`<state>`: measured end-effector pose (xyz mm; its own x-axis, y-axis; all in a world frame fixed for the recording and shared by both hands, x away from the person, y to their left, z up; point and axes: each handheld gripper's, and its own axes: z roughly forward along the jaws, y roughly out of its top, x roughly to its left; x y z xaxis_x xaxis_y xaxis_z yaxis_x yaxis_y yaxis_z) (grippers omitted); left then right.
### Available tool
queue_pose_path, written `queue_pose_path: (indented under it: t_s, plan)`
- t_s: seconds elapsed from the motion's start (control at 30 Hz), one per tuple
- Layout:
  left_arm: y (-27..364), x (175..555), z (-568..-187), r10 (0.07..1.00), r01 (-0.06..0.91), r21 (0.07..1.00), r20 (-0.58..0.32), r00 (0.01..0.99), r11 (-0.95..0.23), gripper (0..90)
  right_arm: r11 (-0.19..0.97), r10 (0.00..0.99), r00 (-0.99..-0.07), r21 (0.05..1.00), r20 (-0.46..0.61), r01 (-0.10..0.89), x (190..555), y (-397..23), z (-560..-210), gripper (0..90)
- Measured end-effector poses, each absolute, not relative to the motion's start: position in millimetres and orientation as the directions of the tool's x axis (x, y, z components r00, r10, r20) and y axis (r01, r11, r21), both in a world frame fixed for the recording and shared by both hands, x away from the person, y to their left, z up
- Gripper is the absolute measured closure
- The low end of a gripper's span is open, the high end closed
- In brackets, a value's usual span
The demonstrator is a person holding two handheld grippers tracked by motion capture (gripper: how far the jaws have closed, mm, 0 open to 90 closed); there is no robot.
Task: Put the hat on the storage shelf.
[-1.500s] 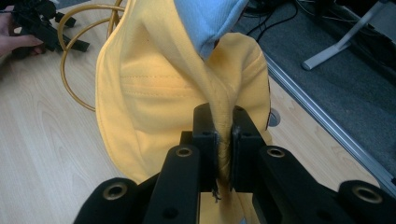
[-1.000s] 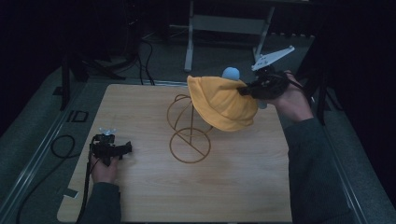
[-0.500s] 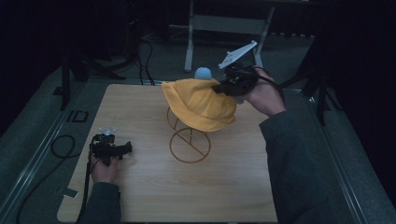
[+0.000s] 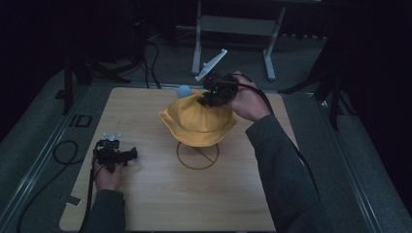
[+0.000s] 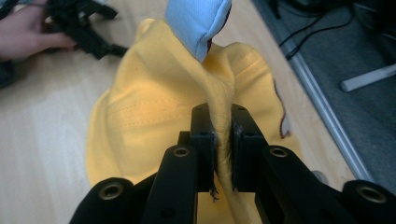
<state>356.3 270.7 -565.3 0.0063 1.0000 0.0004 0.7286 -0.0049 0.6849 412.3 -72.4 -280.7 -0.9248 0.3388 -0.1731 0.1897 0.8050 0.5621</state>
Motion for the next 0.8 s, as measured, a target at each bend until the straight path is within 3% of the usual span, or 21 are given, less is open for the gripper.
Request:
queue_pose_path:
  t_s: [0.33, 0.43, 0.63, 0.8]
  plan:
    - [270.7, 356.3, -565.3, 1.000, 0.728, 0.685, 0.001, 0.006, -0.005, 1.1, 0.813, 0.338, -0.920, 0.555, -0.199, 0.178, 409.8, -58.6, -281.0, 79.5]
    - [270.7, 356.3, -565.4, 1.000, 0.728, 0.685, 0.001, 0.006, -0.005, 1.1, 0.819, 0.338, -0.921, 0.544, -0.194, 0.185, 411.0, -55.5, -283.1, 75.3]
    - [270.7, 356.3, -565.3, 1.000, 0.729, 0.685, 0.000, 0.007, -0.005, 1.1, 0.783, 0.386, -0.897, 0.591, -0.217, 0.194, 408.5, -63.4, -273.0, 40.4]
    - [270.7, 356.3, -565.3, 1.000, 0.729, 0.685, 0.000, 0.006, -0.005, 1.1, 0.752, 0.420, -0.875, 0.632, -0.240, 0.187, 404.8, -73.5, -262.0, 25.4]
